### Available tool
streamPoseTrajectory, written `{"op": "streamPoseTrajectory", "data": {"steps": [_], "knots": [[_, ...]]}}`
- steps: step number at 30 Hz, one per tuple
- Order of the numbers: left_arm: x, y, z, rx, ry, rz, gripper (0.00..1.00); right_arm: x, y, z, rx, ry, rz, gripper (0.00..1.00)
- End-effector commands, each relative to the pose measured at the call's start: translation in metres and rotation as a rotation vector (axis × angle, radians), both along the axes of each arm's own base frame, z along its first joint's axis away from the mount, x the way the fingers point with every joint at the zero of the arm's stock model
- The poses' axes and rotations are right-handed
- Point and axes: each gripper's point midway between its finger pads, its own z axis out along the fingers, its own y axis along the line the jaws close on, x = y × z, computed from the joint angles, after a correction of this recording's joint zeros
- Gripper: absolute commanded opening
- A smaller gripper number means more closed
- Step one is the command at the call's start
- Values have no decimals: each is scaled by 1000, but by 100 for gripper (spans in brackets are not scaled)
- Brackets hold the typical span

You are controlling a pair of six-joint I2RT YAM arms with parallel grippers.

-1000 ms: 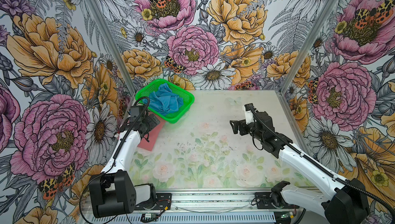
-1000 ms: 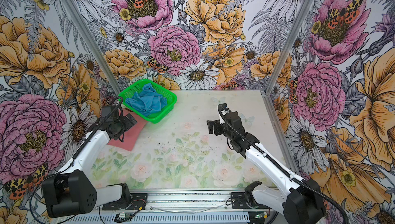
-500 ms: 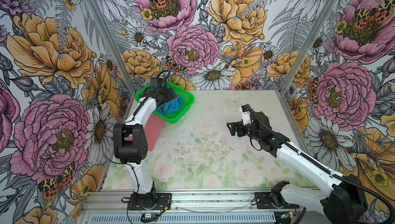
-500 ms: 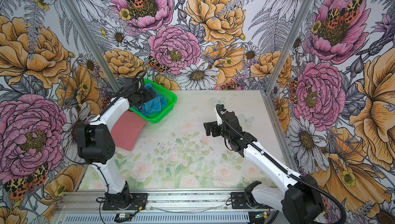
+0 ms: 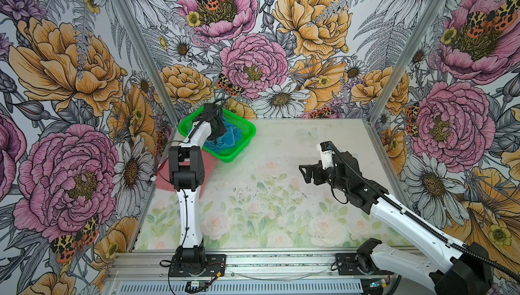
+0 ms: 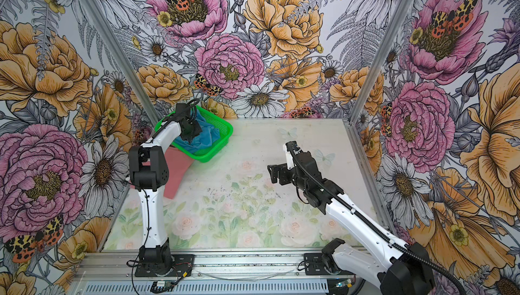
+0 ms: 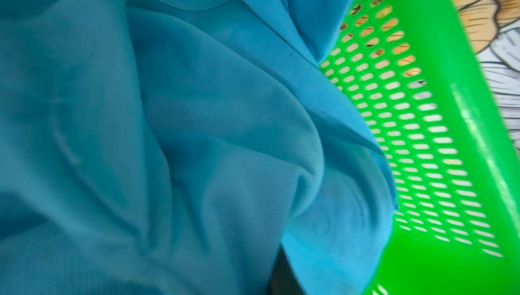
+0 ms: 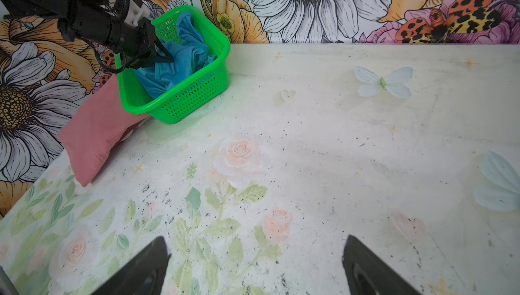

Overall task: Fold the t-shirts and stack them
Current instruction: 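Grasp the light-blue t-shirt in the green basket with the left gripper and lift it, then drop the light-blue t-shirt onto the table center with the left gripper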

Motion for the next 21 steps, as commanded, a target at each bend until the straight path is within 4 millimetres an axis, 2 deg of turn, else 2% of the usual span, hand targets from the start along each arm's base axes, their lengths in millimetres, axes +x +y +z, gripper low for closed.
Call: {"op": "streamPoseTrajectory", "data": {"steps": [1,4,6,7,10,12,14,15,16,17,19,21], "knots": [[4,-53,115,-59,-227,-173,0,4,5,6,3,-1,-5,98],[-21,-108,199,-193,-367,-336,0,8,7,7,-8,5,-7,98],[-49,-147,257,-281,-454,-451,0,12,0,16,-6,-18,-38,99],[-62,-162,277,-302,-480,-491,0,14,-6,20,1,-26,-60,99],[-111,-215,336,-401,-562,-645,0,25,-39,35,32,-26,-178,99],[-156,-253,376,-504,-605,-795,0,31,-75,47,61,-23,-298,99],[-202,-283,408,-553,-656,-934,0,32,-105,60,86,-45,-386,99],[-223,-293,421,-563,-683,-980,0,31,-115,67,104,-60,-410,99],[-236,-300,425,-568,-691,-1010,0,30,-124,72,116,-71,-427,99],[-254,-298,439,-561,-728,-1030,0,29,-132,77,126,-80,-440,99],[-259,-292,436,-522,-733,-995,0,27,-142,83,132,-84,-456,99],[-247,-277,413,-456,-702,-917,0,23,-149,86,120,-90,-468,99]]}}
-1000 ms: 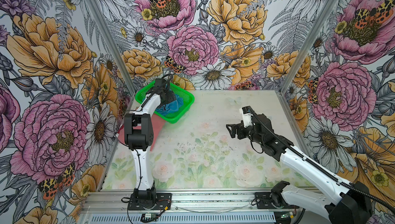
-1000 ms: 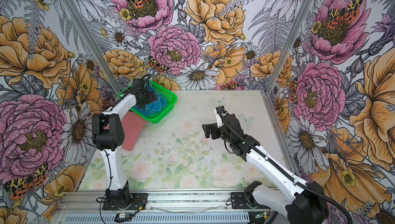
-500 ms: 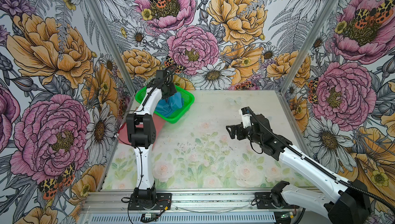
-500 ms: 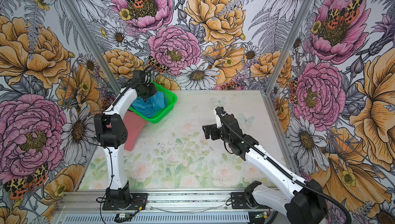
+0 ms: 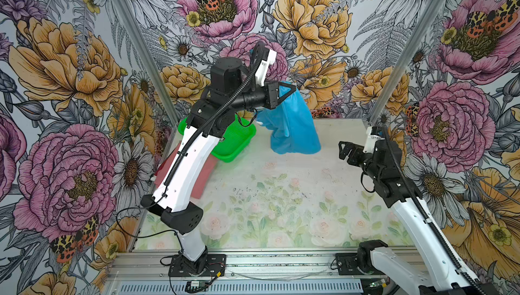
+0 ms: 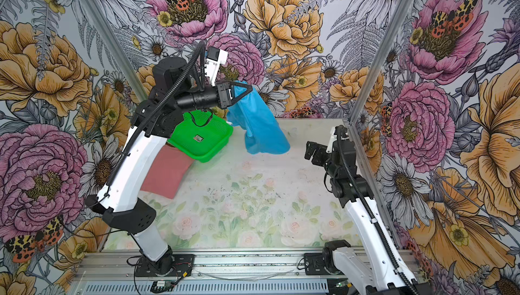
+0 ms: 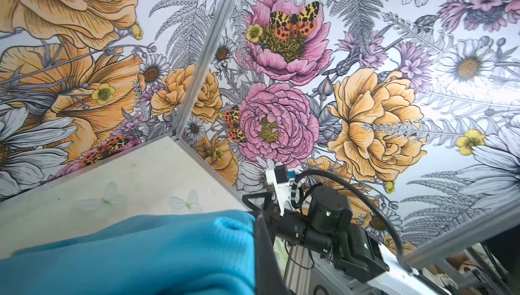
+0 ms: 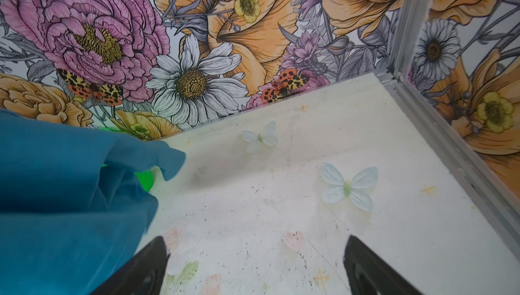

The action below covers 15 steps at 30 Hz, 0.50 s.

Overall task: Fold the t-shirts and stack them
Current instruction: 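Drop the light-blue t-shirt onto the table center with the left gripper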

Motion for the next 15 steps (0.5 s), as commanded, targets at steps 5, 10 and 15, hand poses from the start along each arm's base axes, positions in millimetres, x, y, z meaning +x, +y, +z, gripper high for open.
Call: {"op": "streamPoseTrajectory", "data": {"steps": [5,10,15], "knots": [[81,72,-142,69,307,310,84,-18,5,-1,-3,43,64,100],[94,116,-247,-10,563,389,99,-24,35,-34,28,148,196,98],[67,125,-306,61,641,410,99,-28,61,-87,-38,308,220,98]]}}
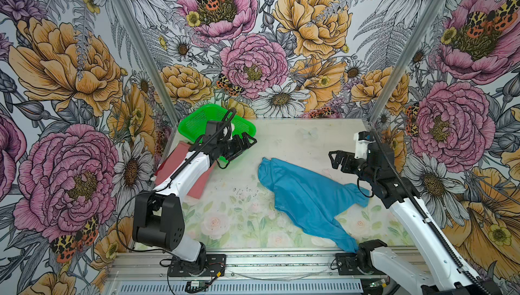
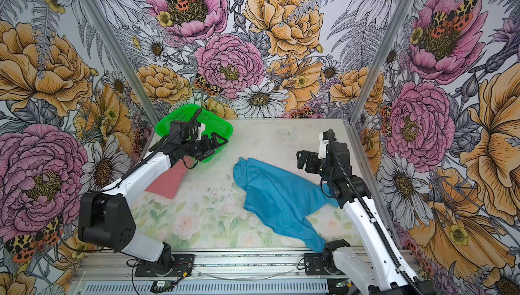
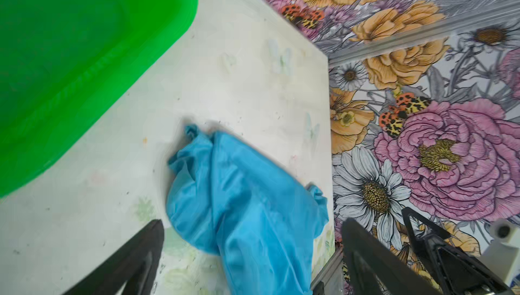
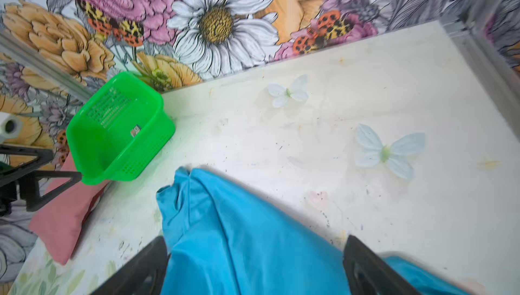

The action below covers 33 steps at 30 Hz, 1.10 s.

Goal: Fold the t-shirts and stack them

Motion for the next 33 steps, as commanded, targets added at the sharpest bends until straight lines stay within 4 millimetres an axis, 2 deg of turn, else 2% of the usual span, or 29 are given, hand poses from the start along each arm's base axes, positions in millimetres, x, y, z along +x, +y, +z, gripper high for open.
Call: {"op": "streamPoseTrajectory", "data": {"steps": [1,3,6,7,9,11,13,17,20,22,25,29,33], "knots": [[-10,-9,36,-49,-143,-24,99,-5,7,-49,-52,151,-12,98],[-23,-12,17,-38,-107,-42,99,-1,8,-73,-66,227,-41,97],[-44,-25,-6,1,-67,-98,99,5,25,-95,-96,299,-5,94],[-53,-30,-15,20,-49,-119,99,4,39,-100,-110,311,41,92],[-65,-31,-31,62,-18,-131,99,-6,78,-104,-147,318,201,91],[-71,-26,-45,83,11,-115,99,-30,123,-112,-188,334,372,90],[-73,-21,-52,93,24,-102,99,-58,157,-125,-192,379,470,90],[-63,0,-49,90,16,-44,99,-112,210,-156,-281,453,570,89],[-54,23,-42,91,-6,20,99,-134,246,-173,-334,472,609,86],[-50,39,-39,87,-13,55,99,-140,266,-181,-352,477,617,82],[-50,59,-35,79,-17,90,99,-138,279,-196,-371,497,576,76],[-53,83,-27,62,-37,148,99,-133,271,-213,-402,516,501,68],[-55,88,-24,55,-48,159,99,-137,260,-227,-420,565,473,62]]}}
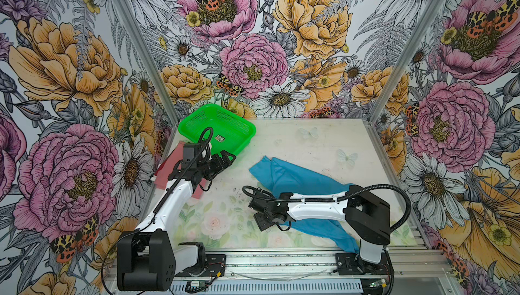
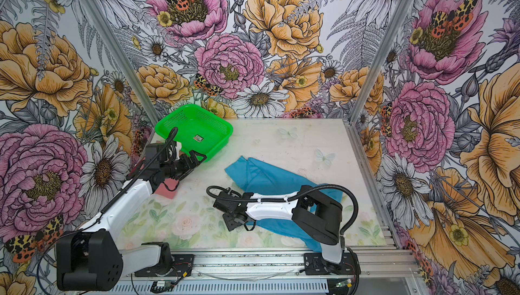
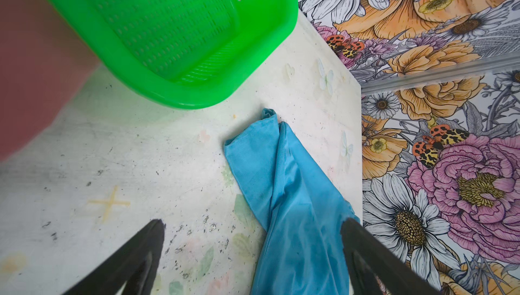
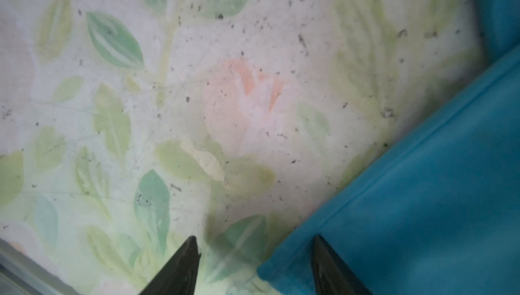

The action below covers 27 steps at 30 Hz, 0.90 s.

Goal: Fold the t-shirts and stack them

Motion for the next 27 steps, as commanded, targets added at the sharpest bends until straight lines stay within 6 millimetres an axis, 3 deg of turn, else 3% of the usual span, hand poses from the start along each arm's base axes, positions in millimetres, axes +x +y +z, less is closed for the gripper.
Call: {"op": "streamPoseTrajectory", "data": {"steps": [1,8,9,12,19,27], "knots": [[-7,-4,-1,-12,-1,-38,99,4,-14,-14,-54,11,-74,58],[-6,-5,-4,-18,12,-38,99,-6,-46,-22,-158,43,-100,4],[-7,-6,-4,-17,13,-39,99,-5,-53,-19,-172,38,-105,0],[-7,-12,-5,-16,21,-48,99,8,-79,4,-213,-12,-114,0],[-9,-67,-20,69,59,-165,99,72,-144,140,-208,-269,-167,0],[7,-121,-24,16,-7,-275,99,104,-225,257,-241,-512,-307,0]]}}
